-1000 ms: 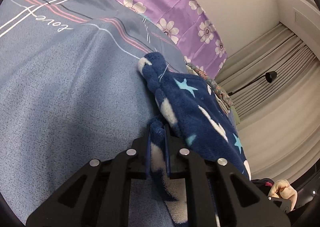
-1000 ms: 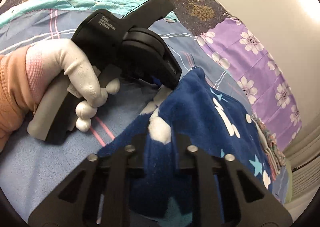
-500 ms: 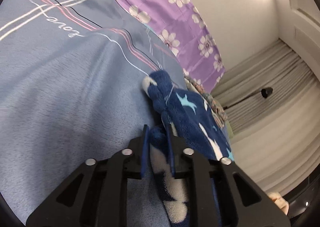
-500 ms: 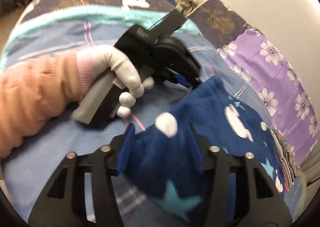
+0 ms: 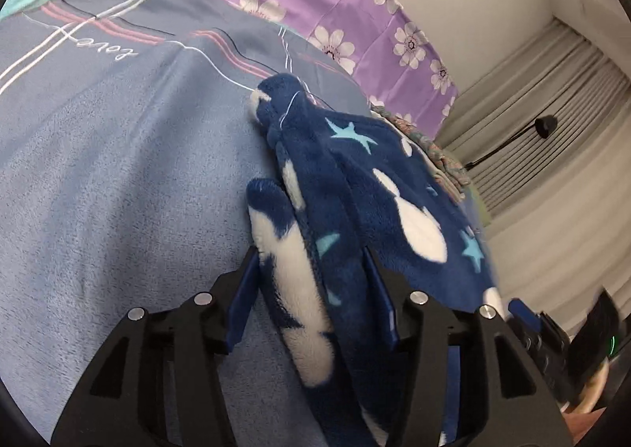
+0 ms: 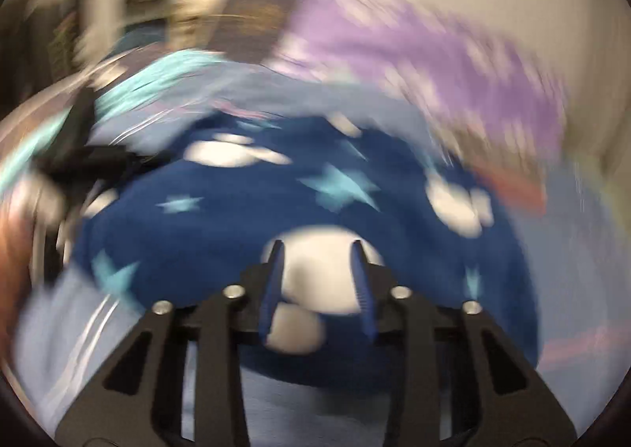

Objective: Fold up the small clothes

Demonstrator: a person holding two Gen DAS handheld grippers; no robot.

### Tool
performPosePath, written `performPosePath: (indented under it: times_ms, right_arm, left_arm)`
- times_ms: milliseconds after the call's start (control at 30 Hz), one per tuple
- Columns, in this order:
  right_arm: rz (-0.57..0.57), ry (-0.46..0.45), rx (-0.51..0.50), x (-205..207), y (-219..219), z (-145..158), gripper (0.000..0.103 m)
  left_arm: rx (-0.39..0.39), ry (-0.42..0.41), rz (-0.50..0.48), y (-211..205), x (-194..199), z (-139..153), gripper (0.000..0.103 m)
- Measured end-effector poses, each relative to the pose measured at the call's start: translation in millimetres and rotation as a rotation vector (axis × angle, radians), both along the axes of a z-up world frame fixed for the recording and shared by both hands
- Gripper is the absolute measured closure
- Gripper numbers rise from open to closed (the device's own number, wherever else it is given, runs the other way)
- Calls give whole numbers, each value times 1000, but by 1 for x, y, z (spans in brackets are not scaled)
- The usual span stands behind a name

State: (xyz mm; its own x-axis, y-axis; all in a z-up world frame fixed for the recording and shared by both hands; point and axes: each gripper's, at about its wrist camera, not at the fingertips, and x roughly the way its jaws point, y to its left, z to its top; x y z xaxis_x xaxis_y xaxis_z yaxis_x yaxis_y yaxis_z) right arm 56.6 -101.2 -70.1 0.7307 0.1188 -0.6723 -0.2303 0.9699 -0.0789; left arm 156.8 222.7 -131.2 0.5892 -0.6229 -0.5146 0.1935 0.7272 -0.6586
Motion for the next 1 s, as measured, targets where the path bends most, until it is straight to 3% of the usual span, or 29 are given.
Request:
performPosePath:
  times_ms: [67,133,233,367,800,1000]
  right_arm:
    - [16,169,30,19,-14,-33,71]
    - [52,98,-12,8,-13,-35,71]
    - [37,119,0,7,-16,-30,71]
    - [31,126,2,7,-14,-29,70]
    - [24,112,35,9,-13,-17,67]
    - [47,-32,27,34,-4,18,66]
  left_arm:
    - [-4,5,5,2,0,-1,50]
    - [22,-4,12,0,-2,-1,50]
    - [135,-22,34,-11,-6,6,50]
    - [201,-31,50,-14,-5,10,49]
    - [199,-25,52,-14,-3,8,47]
    - [224,-32,60,-15,-4,9,46]
